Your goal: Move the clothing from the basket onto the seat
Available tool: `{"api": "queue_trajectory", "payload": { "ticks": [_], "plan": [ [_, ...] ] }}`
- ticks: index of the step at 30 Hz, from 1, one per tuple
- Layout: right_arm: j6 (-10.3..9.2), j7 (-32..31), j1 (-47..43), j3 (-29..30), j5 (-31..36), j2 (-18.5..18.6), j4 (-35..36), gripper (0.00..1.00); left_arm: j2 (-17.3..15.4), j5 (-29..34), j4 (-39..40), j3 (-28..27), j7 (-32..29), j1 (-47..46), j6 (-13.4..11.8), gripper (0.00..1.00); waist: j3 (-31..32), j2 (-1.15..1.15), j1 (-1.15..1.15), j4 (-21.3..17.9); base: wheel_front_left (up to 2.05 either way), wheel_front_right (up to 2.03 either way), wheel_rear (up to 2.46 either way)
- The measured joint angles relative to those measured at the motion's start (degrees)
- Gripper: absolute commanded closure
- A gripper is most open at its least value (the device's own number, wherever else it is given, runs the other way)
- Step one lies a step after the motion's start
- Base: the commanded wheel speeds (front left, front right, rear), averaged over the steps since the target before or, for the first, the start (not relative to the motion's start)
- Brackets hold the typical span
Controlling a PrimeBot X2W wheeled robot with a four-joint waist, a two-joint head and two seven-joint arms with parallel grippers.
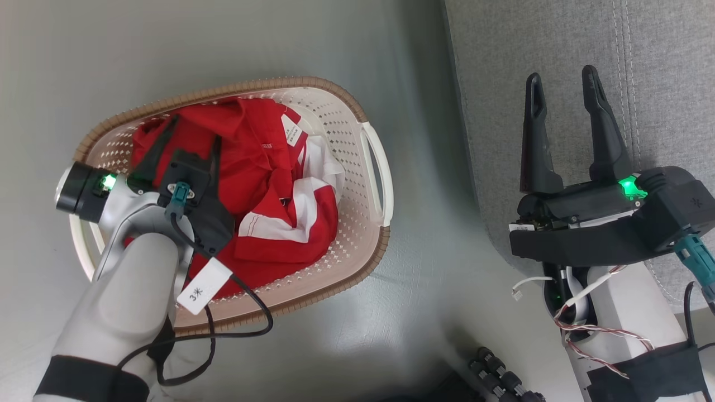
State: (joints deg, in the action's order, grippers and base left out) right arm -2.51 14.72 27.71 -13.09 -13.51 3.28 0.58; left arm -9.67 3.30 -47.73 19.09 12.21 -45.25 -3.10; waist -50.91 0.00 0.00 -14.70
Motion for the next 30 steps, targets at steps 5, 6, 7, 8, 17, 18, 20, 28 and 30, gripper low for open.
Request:
{"api": "queue_trajectory", "payload": {
  "ticks": [5,6,7,8,17,18,20,28,30],
  "plan": [
    [0.01,0.0,0.2,0.0,0.0,0.0,-0.5,0.0,0.6,0.0,-1.4,0.1,0.1,-0.8,0.0,1.0,-0.2,0.0,0.0,-0.2,0.0,0.0,0.0],
    [0.01,0.0,0.3,0.0,0.0,-0.1,-0.7,0.0,0.9,0.0,-1.7,0.3,0.1,-0.9,0.0,1.0,-0.1,0.0,0.0,-0.2,0.0,0.0,0.0],
    [0.01,0.0,0.3,0.1,0.0,-0.1,-0.9,0.0,1.2,0.0,-2.0,0.3,0.1,-0.9,0.0,1.0,0.0,0.0,0.0,-0.1,0.0,0.0,0.0],
    [0.01,0.0,0.3,0.1,0.0,-0.1,-1.1,0.0,1.5,0.0,-2.3,0.4,0.4,-0.9,0.0,1.0,0.1,0.0,0.0,-0.1,0.0,0.0,0.0],
    [0.01,0.0,0.5,0.5,0.0,-0.2,-3.1,0.0,2.6,-1.6,-3.2,0.2,1.5,0.5,0.2,1.0,1.9,-0.01,0.0,0.8,0.0,0.0,0.0],
    [0.01,0.0,0.5,0.5,0.0,-0.2,-3.3,0.0,2.8,-1.9,-3.1,0.2,1.7,0.9,0.6,1.0,2.2,-0.01,0.0,1.0,0.0,0.0,0.0],
    [0.03,0.0,0.5,0.6,0.0,-0.2,-3.9,0.0,3.2,-2.3,-3.1,0.1,1.8,2.0,0.6,1.0,3.0,-0.01,0.0,1.3,0.0,0.0,0.0],
    [0.56,0.0,-0.7,2.0,0.4,-0.2,-6.6,0.0,5.4,-5.3,-1.4,-0.6,2.1,7.3,0.7,1.0,7.5,-0.01,0.0,3.1,0.0,0.0,0.0],
    [0.59,0.0,-1.2,2.4,0.5,-0.2,-7.1,0.0,5.7,-6.5,0.0,-1.0,2.1,8.5,1.2,0.84,8.8,-0.01,0.0,3.5,0.0,0.0,0.0]
  ]
}}
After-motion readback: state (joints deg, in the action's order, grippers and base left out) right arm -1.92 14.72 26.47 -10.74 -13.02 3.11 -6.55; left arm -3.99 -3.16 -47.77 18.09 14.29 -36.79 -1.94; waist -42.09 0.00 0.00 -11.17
